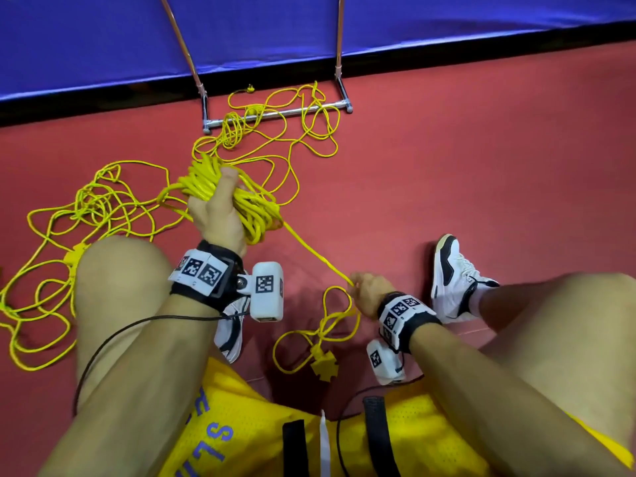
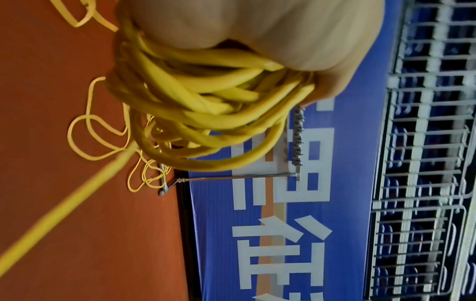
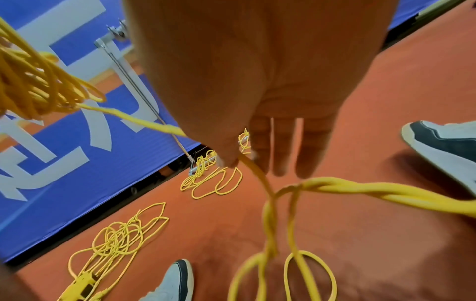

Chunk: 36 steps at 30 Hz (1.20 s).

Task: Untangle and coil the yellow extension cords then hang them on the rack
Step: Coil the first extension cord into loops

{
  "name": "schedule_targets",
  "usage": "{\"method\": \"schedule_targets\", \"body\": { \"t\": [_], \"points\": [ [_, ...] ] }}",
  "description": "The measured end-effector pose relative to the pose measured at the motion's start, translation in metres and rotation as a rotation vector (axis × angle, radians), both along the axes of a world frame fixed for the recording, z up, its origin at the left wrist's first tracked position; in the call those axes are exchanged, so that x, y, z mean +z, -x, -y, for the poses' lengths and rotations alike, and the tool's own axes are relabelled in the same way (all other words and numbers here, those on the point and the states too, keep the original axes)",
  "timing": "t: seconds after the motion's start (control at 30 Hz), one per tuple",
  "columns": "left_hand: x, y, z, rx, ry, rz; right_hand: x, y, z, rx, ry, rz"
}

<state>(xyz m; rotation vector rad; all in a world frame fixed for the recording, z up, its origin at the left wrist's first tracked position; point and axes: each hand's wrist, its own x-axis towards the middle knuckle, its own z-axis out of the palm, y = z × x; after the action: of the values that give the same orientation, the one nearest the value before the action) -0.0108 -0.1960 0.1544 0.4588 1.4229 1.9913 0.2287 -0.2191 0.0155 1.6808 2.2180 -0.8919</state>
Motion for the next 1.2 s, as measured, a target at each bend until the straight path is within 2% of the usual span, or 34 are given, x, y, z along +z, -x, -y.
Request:
{"method": "schedule_targets", "body": {
  "t": [0.07,0.13,0.23,0.3,0.37,0.47,0.53,0.63,0.7,0.73,0.8,0.93,0.97,1.0,1.1,1.2],
  "points": [
    [0.0,-0.001,0.0,0.006,0.022,-0.167,-0.001,-0.004,-0.001,0.025,-0.029,-0.051],
    [0.0,0.001,0.0,-0.009,0.065,-0.351,0.006,-0.001,0.0,0.015,-0.025,-0.238],
    [-0.008,-0.001,0.003,-0.039,0.136,-0.692,0.03,0.017,0.01,0.058,0.103,-0.452],
    [-0.011,-0.001,0.004,-0.066,0.147,-0.76,0.048,0.031,0.022,0.1,0.181,-0.531],
    [-0.017,0.003,0.004,-0.114,0.182,-0.871,0.066,0.038,0.033,0.154,0.174,-0.604],
    [-0.022,0.008,0.009,-0.376,0.327,-1.208,0.09,0.038,0.034,0.268,-0.016,-0.599],
    [-0.025,0.005,0.015,-0.598,0.454,-1.361,0.106,0.033,0.029,0.343,-0.209,-0.554],
    [-0.033,-0.006,0.021,-0.942,0.581,-1.361,0.116,0.02,0.019,0.268,-0.441,-0.61],
    [-0.034,-0.015,0.029,-1.177,0.54,-1.245,0.117,0.011,0.013,0.202,-0.568,-0.642],
    [-0.035,-0.017,0.032,-1.278,0.489,-1.131,0.116,0.008,0.01,0.172,-0.629,-0.635],
    [-0.033,-0.021,0.036,-1.38,0.512,-0.851,0.116,0.003,0.003,0.089,-0.741,-0.58],
    [-0.03,-0.037,0.05,-1.421,0.627,-0.168,0.109,-0.002,-0.006,-0.022,-0.86,-0.532],
    [-0.029,-0.042,0.053,-1.441,0.642,-0.088,0.107,-0.001,-0.006,-0.032,-0.856,-0.542],
    [-0.029,-0.047,0.056,-1.455,0.634,-0.077,0.104,0.001,-0.005,-0.036,-0.851,-0.548],
    [-0.029,-0.055,0.063,-1.489,0.547,-0.295,0.096,0.001,-0.007,-0.036,-0.849,-0.532],
    [-0.023,-0.05,0.056,-1.387,0.534,-0.333,0.094,-0.001,-0.014,-0.015,-0.608,-0.426]
  ]
}}
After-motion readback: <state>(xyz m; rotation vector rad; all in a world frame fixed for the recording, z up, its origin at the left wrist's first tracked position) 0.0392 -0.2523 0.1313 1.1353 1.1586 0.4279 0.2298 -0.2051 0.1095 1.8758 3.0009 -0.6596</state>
